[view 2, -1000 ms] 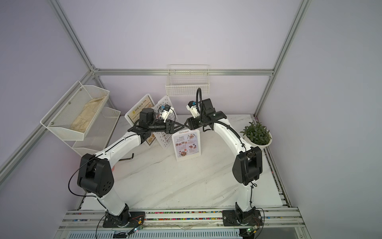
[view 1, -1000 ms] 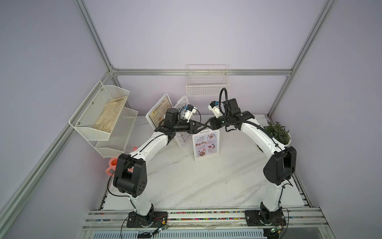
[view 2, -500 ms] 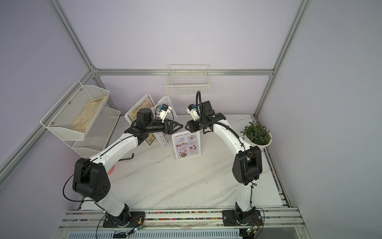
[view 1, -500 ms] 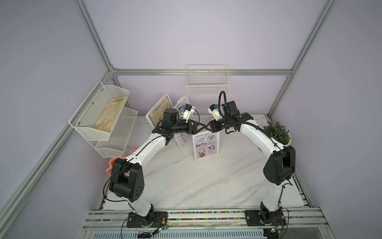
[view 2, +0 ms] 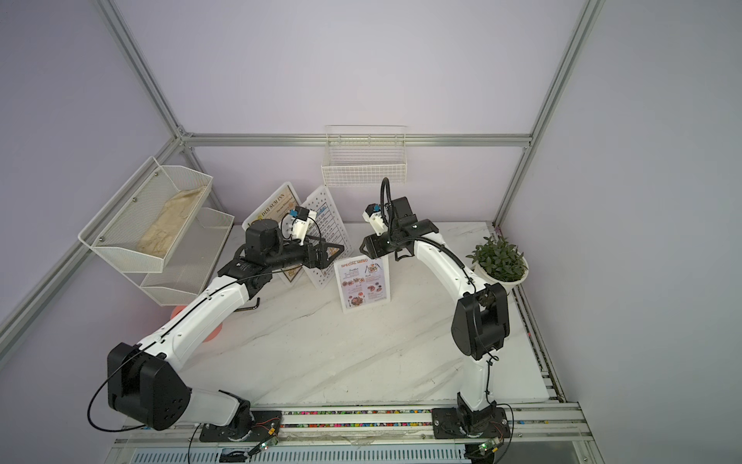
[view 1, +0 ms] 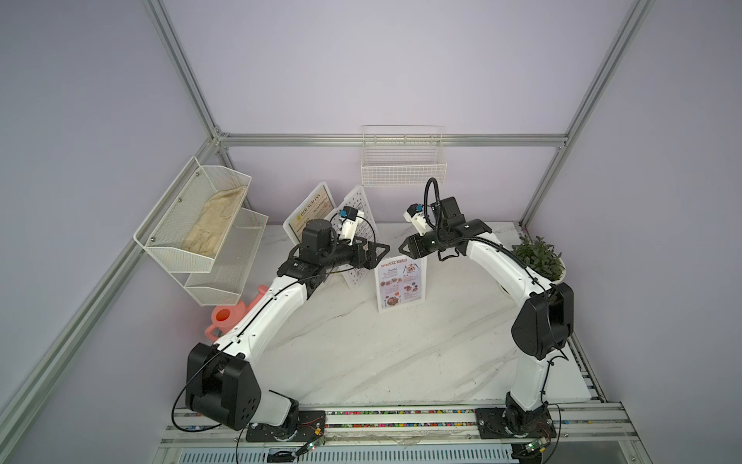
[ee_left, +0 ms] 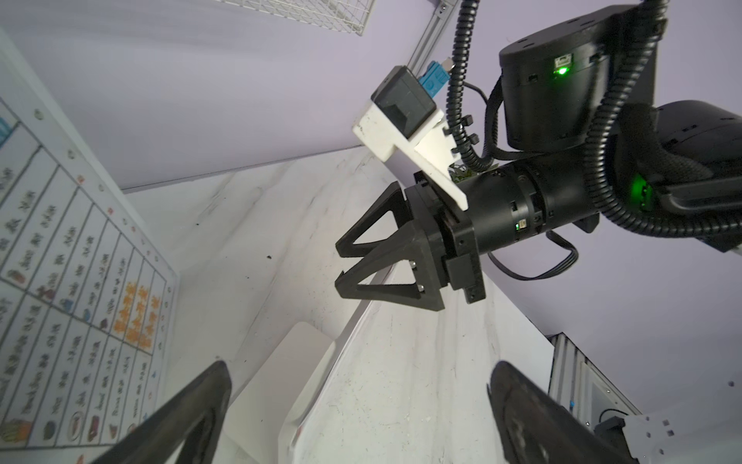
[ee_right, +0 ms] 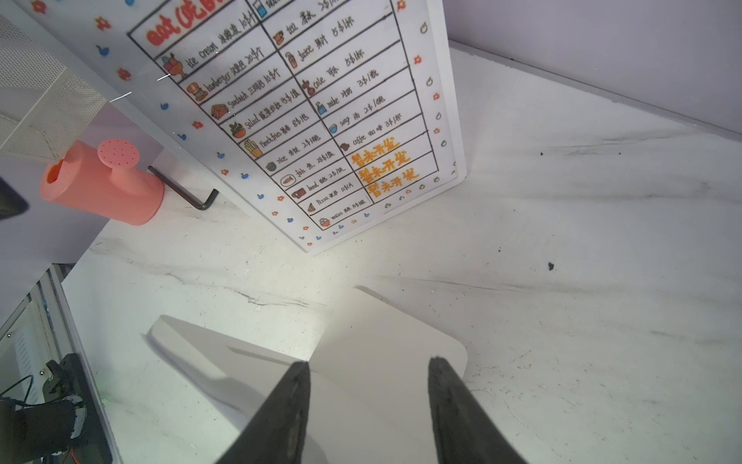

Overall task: Insert the menus into the narrow rack
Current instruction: Insert the menu into the narrow rack, then reset both arms

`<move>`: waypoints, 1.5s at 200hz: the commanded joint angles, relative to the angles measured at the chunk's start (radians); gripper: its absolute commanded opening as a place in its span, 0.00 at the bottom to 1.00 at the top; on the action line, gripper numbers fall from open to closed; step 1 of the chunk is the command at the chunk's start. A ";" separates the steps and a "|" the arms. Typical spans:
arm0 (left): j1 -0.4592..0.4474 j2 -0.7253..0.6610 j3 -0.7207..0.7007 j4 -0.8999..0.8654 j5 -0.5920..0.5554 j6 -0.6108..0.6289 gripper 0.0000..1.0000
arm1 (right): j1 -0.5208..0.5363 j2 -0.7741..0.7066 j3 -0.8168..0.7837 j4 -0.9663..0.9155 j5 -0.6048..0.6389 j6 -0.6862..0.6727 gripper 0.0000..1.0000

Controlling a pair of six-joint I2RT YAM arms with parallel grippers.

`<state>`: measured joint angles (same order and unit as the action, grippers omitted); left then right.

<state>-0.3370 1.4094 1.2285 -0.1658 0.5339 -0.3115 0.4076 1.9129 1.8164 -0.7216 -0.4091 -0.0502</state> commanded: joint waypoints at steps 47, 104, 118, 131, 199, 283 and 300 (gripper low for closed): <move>0.014 -0.198 -0.139 -0.034 -0.306 0.007 1.00 | 0.002 -0.004 -0.024 -0.031 0.031 -0.008 0.54; 0.022 -0.386 -0.301 -0.061 -0.782 -0.053 1.00 | 0.000 -0.045 0.043 0.078 0.042 0.044 0.70; 0.024 -0.441 -0.350 -0.059 -0.856 -0.058 1.00 | -0.005 -0.090 -0.012 0.128 0.073 0.056 0.73; 0.025 -0.488 -0.398 -0.058 -0.920 -0.065 1.00 | -0.019 -0.146 -0.105 0.200 0.085 0.084 0.74; 0.044 -0.654 -0.802 0.293 -1.250 0.119 1.00 | -0.239 -0.574 -0.827 0.729 0.212 0.267 0.97; 0.192 -0.253 -0.978 0.892 -1.126 0.294 1.00 | -0.311 -0.401 -1.258 1.339 0.450 0.028 0.97; 0.244 -0.172 -0.994 1.016 -1.031 0.305 1.00 | -0.344 -0.354 -1.281 1.428 0.408 0.024 0.97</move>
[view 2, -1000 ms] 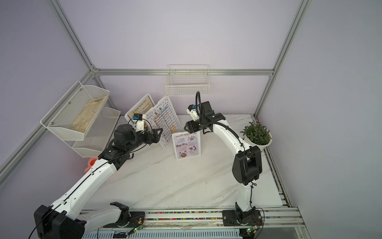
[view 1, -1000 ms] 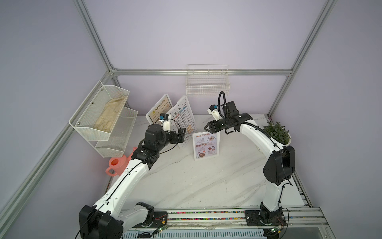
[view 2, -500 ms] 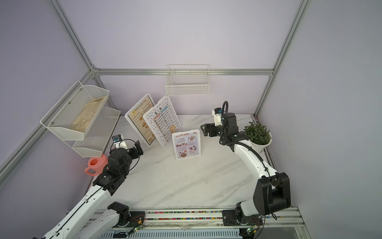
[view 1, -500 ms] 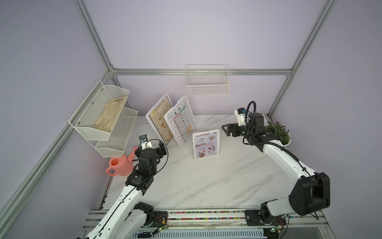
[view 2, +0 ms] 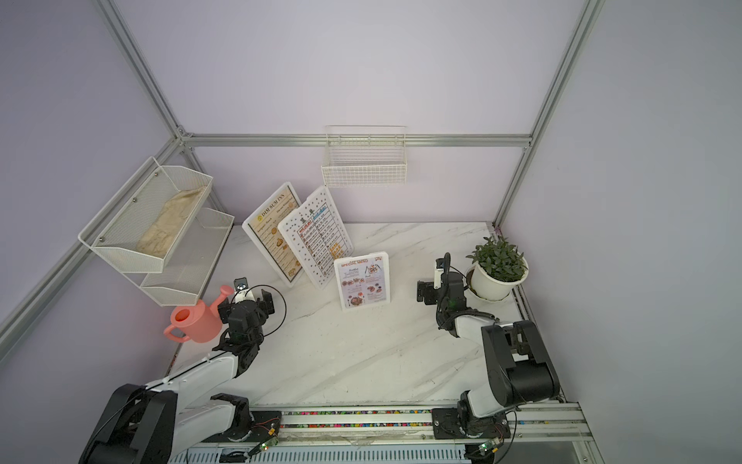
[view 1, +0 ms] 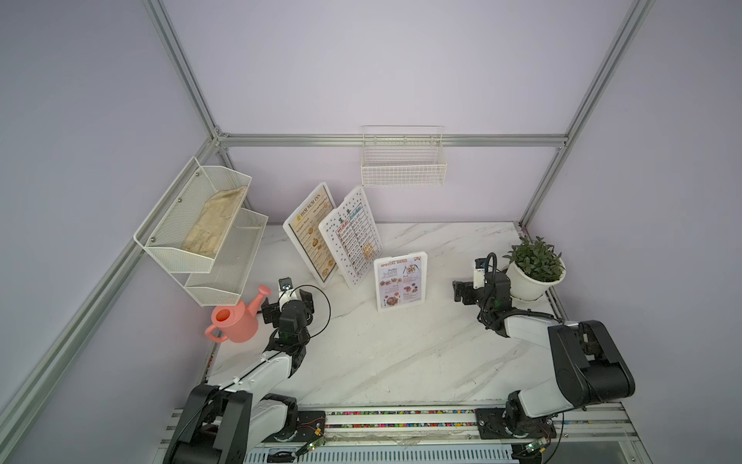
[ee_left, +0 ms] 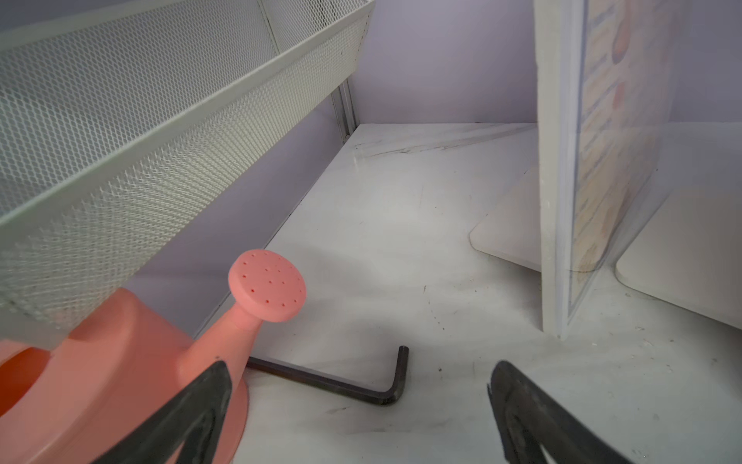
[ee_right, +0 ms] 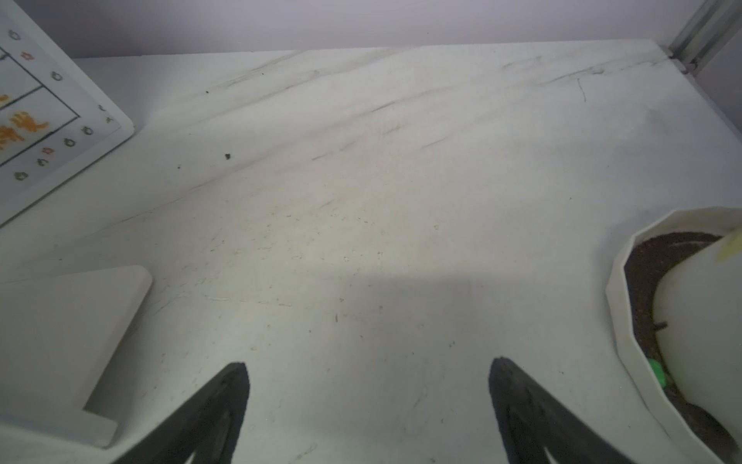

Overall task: Insert the menus into the narrow rack
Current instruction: Reset both arms

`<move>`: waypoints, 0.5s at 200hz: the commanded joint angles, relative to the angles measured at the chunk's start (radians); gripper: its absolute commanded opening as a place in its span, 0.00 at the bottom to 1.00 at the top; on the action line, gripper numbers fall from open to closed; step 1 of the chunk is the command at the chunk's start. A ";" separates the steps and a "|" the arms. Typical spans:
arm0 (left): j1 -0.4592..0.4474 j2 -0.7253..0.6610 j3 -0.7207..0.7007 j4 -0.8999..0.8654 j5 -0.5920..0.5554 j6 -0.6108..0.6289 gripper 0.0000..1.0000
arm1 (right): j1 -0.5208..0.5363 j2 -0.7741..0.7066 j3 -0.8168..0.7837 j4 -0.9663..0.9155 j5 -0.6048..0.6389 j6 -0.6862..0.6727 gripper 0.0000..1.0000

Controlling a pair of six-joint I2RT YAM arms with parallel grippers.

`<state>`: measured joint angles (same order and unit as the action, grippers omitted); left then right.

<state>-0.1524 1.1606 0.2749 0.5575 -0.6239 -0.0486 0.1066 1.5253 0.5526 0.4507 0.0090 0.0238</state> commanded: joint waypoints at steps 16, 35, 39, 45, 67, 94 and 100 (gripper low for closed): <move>0.094 0.139 -0.026 0.363 0.182 0.060 1.00 | -0.077 0.073 -0.017 0.283 -0.061 -0.024 0.97; 0.137 0.173 0.054 0.232 0.249 0.024 1.00 | -0.109 0.127 -0.054 0.381 -0.107 -0.018 0.97; 0.142 0.181 0.071 0.205 0.263 0.019 1.00 | -0.110 0.146 -0.064 0.416 -0.102 -0.016 0.97; 0.147 0.196 0.089 0.197 0.277 0.020 1.00 | -0.110 0.173 -0.079 0.466 -0.100 -0.016 0.97; 0.151 0.219 0.121 0.167 0.298 0.017 1.00 | -0.110 0.256 -0.099 0.579 -0.106 -0.001 0.97; 0.152 0.293 -0.027 0.506 0.388 0.004 1.00 | -0.111 0.244 -0.096 0.548 -0.095 -0.016 0.97; 0.153 0.336 -0.045 0.577 0.378 -0.002 1.00 | -0.111 0.244 -0.097 0.550 -0.096 -0.017 0.97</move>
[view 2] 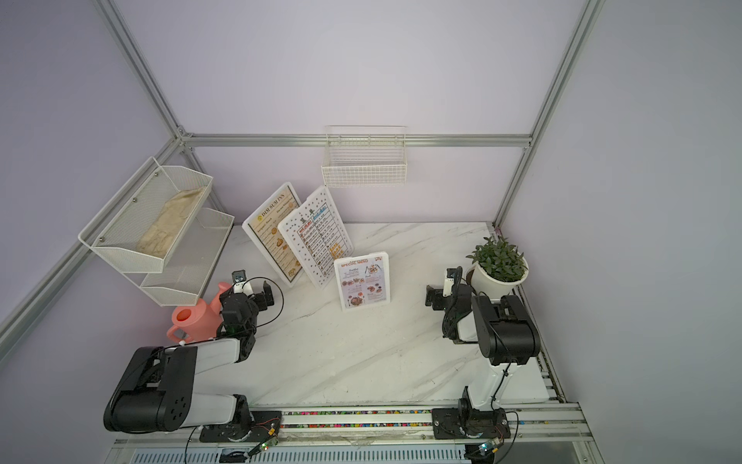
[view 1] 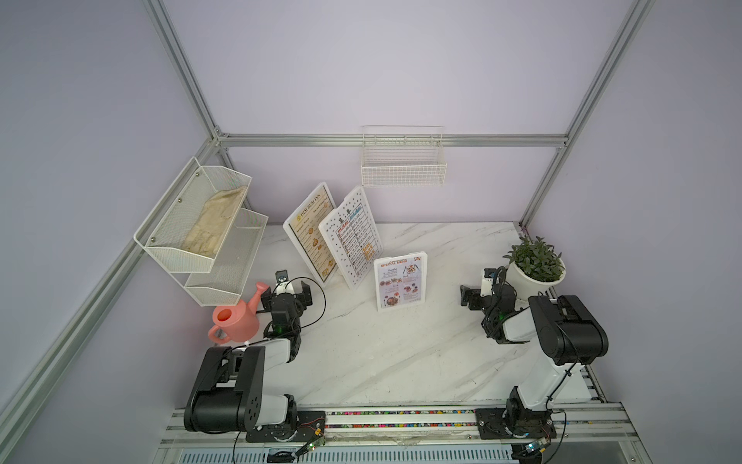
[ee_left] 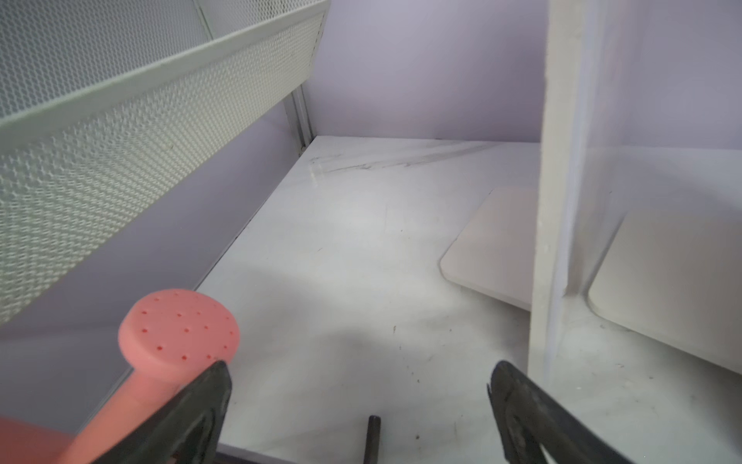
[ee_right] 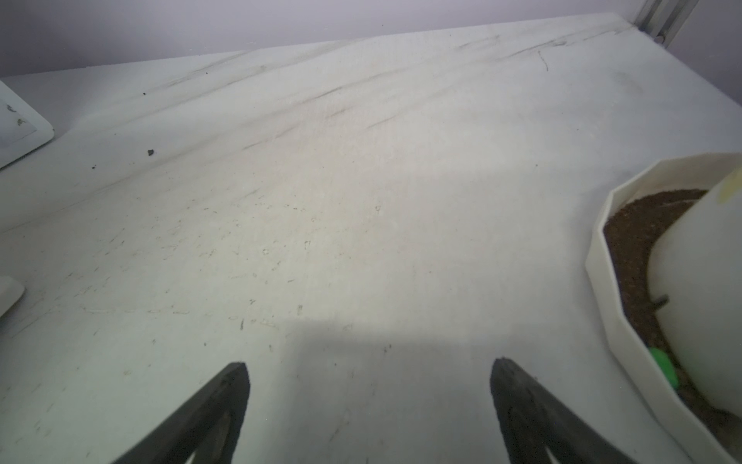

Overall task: Insert the menus into the narrow rack
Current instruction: Reset both arms

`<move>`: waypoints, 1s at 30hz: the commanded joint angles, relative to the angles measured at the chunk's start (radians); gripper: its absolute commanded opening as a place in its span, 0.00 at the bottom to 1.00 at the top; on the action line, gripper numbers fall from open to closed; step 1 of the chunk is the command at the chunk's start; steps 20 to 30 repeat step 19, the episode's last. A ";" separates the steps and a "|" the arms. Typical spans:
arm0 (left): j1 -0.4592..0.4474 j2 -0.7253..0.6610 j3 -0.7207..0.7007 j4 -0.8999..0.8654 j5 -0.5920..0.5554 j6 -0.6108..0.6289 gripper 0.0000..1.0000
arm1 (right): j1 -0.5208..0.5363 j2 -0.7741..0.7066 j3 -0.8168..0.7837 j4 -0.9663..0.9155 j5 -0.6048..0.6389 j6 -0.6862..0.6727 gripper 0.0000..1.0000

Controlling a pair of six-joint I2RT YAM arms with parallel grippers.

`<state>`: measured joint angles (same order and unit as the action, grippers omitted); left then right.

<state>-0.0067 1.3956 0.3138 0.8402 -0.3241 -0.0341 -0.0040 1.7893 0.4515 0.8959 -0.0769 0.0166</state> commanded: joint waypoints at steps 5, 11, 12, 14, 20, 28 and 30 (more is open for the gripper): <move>0.007 0.160 -0.030 0.285 0.038 -0.021 1.00 | -0.001 -0.016 0.003 0.116 -0.010 -0.009 0.97; -0.007 0.185 0.035 0.184 -0.036 -0.014 1.00 | -0.001 -0.015 0.005 0.115 -0.010 -0.009 0.97; -0.007 0.171 0.050 0.131 -0.040 -0.024 1.00 | -0.001 -0.015 0.006 0.113 -0.011 -0.009 0.97; -0.007 0.158 0.062 0.085 -0.041 -0.040 1.00 | -0.001 -0.011 0.014 0.102 -0.011 -0.008 0.97; -0.007 0.177 0.046 0.151 -0.037 -0.016 1.00 | -0.001 -0.017 0.003 0.113 -0.008 -0.008 0.97; -0.007 0.177 0.046 0.151 -0.037 -0.016 1.00 | -0.001 -0.017 0.003 0.113 -0.008 -0.008 0.97; -0.007 0.177 0.046 0.151 -0.037 -0.016 1.00 | -0.001 -0.017 0.003 0.113 -0.008 -0.008 0.97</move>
